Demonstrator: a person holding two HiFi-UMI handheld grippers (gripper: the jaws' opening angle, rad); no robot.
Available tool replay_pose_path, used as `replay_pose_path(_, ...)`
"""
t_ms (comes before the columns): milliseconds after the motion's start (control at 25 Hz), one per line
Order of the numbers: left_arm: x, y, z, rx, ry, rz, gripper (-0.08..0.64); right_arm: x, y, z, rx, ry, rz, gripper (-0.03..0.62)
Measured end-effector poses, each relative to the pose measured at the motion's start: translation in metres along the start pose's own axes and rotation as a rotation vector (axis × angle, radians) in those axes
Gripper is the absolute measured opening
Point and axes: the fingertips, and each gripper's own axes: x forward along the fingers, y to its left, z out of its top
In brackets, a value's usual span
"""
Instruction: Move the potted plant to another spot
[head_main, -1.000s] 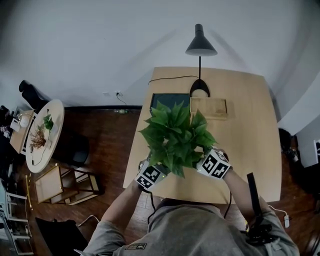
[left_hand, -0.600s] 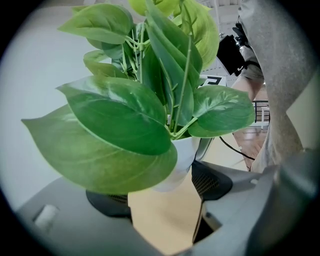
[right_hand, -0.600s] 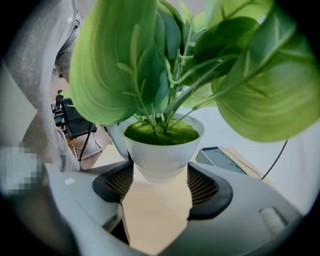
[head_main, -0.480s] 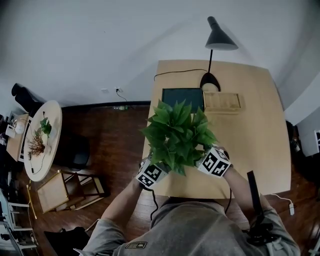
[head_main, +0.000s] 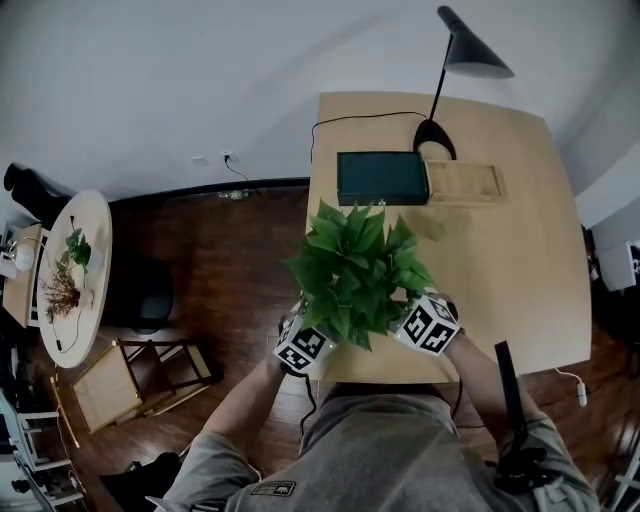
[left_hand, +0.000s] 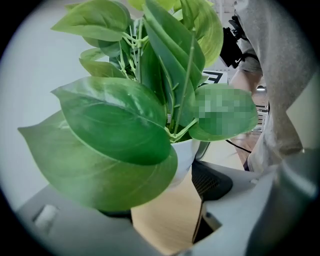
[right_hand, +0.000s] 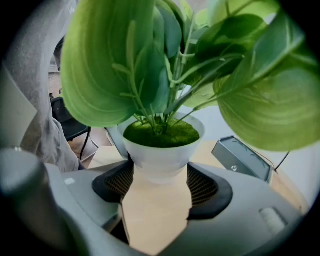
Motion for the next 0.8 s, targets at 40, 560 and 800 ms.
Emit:
replay_pose_path(40,-0.002,0.001,-0.010,-0.004,0.005,-0.002,0.368,0.008,0.005,-0.001,0.007,0.008,0.003,0.341)
replay_pose_path(560,-0.013,-0.018,-0.080,-0.040,0.050,-0.048,0.368,0.058,0.050,-0.026,0.056,0.094,0.019,0.341)
replay_pose_path(800,-0.009,-0.020,-0.094,-0.042,0.054,-0.045,0.368,0.067,0.054,-0.033,0.040,0.118,0.008,0.341)
